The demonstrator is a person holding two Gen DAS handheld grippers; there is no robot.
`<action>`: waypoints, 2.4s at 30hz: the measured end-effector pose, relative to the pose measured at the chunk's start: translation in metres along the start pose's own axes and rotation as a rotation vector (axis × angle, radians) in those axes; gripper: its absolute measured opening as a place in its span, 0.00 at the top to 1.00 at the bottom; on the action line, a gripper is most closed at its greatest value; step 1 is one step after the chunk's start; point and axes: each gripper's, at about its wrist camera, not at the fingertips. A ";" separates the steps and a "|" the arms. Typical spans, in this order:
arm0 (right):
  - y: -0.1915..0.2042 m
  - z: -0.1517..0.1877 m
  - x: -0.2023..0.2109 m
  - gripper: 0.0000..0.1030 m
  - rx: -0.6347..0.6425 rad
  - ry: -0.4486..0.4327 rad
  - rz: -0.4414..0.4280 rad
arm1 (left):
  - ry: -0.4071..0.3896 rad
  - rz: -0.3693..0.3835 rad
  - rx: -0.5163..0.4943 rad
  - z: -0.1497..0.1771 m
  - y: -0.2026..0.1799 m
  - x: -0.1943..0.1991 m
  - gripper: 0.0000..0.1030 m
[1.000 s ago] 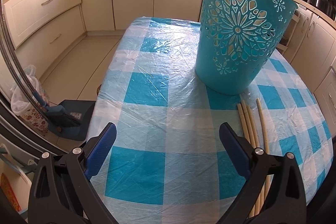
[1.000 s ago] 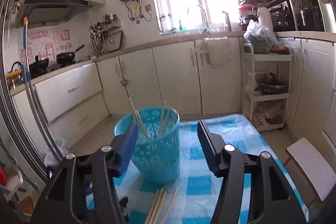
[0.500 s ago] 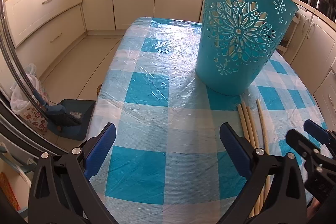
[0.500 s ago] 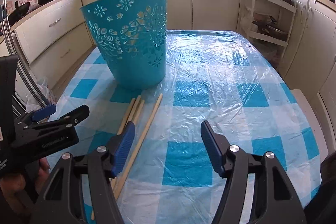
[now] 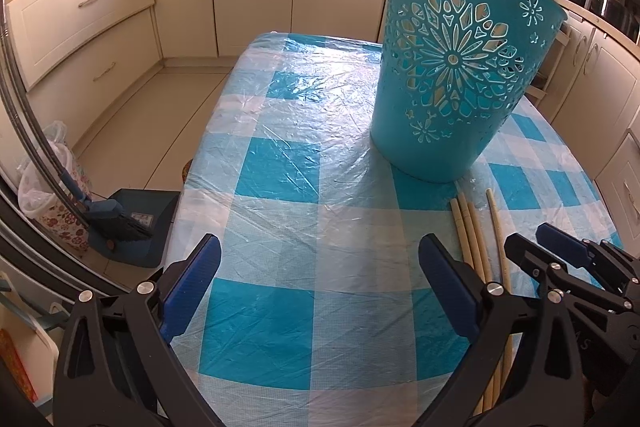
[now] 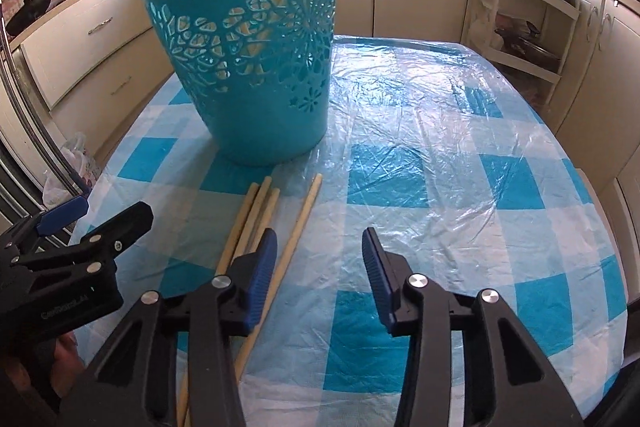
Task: Organize utensils
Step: 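Move the open right gripper back down to the remaining chopsticks, then lower the left gripper onto a chopstick and close it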
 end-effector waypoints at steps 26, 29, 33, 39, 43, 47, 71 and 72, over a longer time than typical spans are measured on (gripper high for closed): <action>0.003 -0.003 -0.004 0.85 0.149 0.074 -0.021 | 0.000 0.015 -0.024 0.001 -0.005 -0.001 0.08; -0.013 0.003 0.002 0.85 0.162 0.096 -0.030 | 0.005 0.047 -0.083 0.002 -0.015 0.000 0.08; -0.036 0.006 0.005 0.85 0.068 0.087 -0.094 | 0.029 0.063 -0.148 0.003 -0.033 -0.001 0.08; -0.040 0.008 0.004 0.80 0.015 0.063 -0.140 | 0.071 0.038 -0.177 0.006 -0.054 -0.008 0.08; -0.041 0.007 0.004 0.75 -0.001 0.060 -0.167 | 0.099 0.011 -0.199 0.007 -0.062 -0.016 0.08; -0.040 0.006 0.004 0.72 -0.005 0.062 -0.176 | 0.136 -0.027 -0.197 0.006 -0.063 -0.023 0.08; -0.040 0.005 0.001 0.72 0.009 0.027 -0.122 | 0.126 0.202 -0.085 -0.033 -0.042 0.026 0.95; -0.039 0.005 0.001 0.72 0.009 0.027 -0.121 | 0.103 0.220 -0.079 -0.038 -0.040 0.037 0.95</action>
Point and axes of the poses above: each gripper's, at about its wrist camera, not at the fingertips, and x roughly against the way its jaws point, y to its left, z to its underside, and after that the axes turned 3 degrees about y, right-handed
